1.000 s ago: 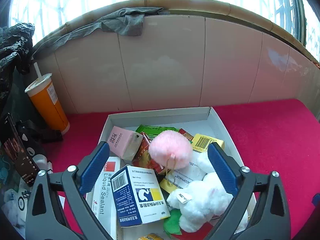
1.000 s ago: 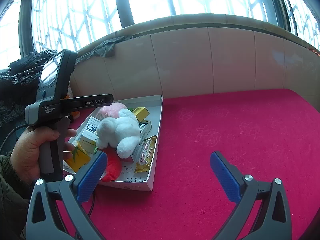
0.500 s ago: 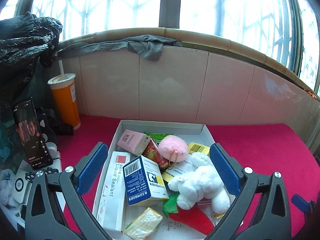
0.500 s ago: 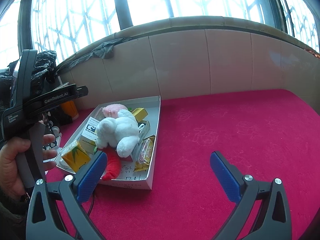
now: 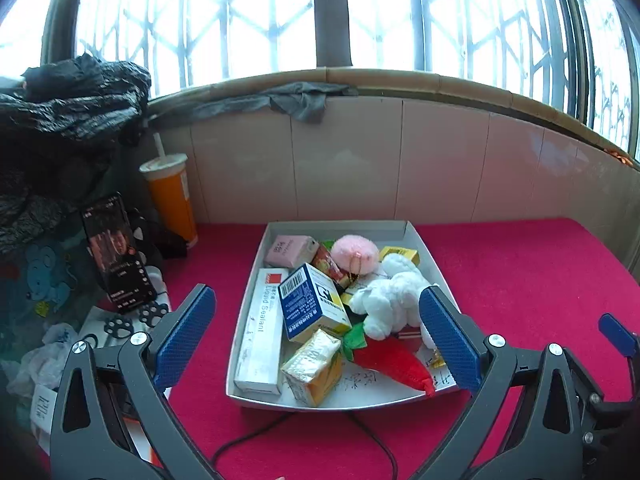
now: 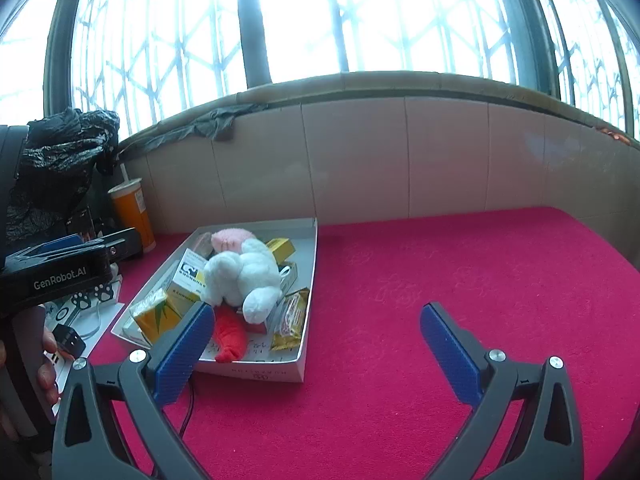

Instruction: Organize objects

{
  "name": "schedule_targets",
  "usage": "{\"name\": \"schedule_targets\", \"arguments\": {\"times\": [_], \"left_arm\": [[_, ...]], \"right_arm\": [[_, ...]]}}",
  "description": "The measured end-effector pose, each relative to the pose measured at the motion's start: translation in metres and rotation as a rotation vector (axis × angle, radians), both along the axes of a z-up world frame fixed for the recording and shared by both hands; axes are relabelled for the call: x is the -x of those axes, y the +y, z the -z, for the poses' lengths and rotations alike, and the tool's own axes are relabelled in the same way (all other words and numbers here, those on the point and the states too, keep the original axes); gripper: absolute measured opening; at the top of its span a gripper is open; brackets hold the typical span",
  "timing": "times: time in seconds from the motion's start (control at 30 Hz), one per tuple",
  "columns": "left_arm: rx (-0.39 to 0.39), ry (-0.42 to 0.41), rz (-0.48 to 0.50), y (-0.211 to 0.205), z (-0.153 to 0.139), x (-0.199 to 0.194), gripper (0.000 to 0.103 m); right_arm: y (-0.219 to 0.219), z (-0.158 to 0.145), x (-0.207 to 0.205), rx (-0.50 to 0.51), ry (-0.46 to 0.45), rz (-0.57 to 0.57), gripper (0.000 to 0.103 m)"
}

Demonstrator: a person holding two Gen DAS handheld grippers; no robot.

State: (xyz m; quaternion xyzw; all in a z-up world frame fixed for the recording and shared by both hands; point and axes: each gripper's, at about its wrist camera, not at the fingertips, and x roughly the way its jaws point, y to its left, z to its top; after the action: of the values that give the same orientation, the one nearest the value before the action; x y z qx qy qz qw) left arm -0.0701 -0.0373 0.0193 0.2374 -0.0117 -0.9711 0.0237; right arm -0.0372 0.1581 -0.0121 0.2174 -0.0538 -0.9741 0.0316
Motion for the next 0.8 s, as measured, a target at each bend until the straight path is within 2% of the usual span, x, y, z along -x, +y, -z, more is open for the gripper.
{"name": "schedule_targets", "arguments": {"times": [0.13,0.23,0.33,0.43,0.57,0.7,0.8], "left_arm": [[-0.002,0.085,-0.016,0.003,-0.02,-0.03,0.103],[0.003,0.053,-0.009,0.007,-0.023,-0.039,0.103],[-0.025,0.018,-0.059,0.007,-0.021,-0.046,0.103],[-0.046,-0.032,-0.033,0.009,-0.018,-0.053,0.102],[0.004,-0.015,-0.033,0.018,-0.016,-0.074,0.103],[-0.009,-0.012,0.01,0.024,-0.017,-0.089,0.102],[0.01,0.001,-0.009,0.029,-0.018,-0.096,0.102]], "right_arm": [[0.005,-0.015,-0.018,0.015,0.058,0.02,0.103],[0.006,-0.022,-0.03,0.014,0.088,0.027,0.103],[0.008,-0.027,-0.041,0.009,0.117,0.036,0.103],[0.012,-0.028,-0.052,0.013,0.134,0.035,0.103],[0.023,-0.025,-0.066,0.028,0.146,0.085,0.103],[0.04,-0.027,-0.078,0.08,0.166,0.155,0.103],[0.048,-0.029,-0.086,0.103,0.184,0.184,0.103]]}}
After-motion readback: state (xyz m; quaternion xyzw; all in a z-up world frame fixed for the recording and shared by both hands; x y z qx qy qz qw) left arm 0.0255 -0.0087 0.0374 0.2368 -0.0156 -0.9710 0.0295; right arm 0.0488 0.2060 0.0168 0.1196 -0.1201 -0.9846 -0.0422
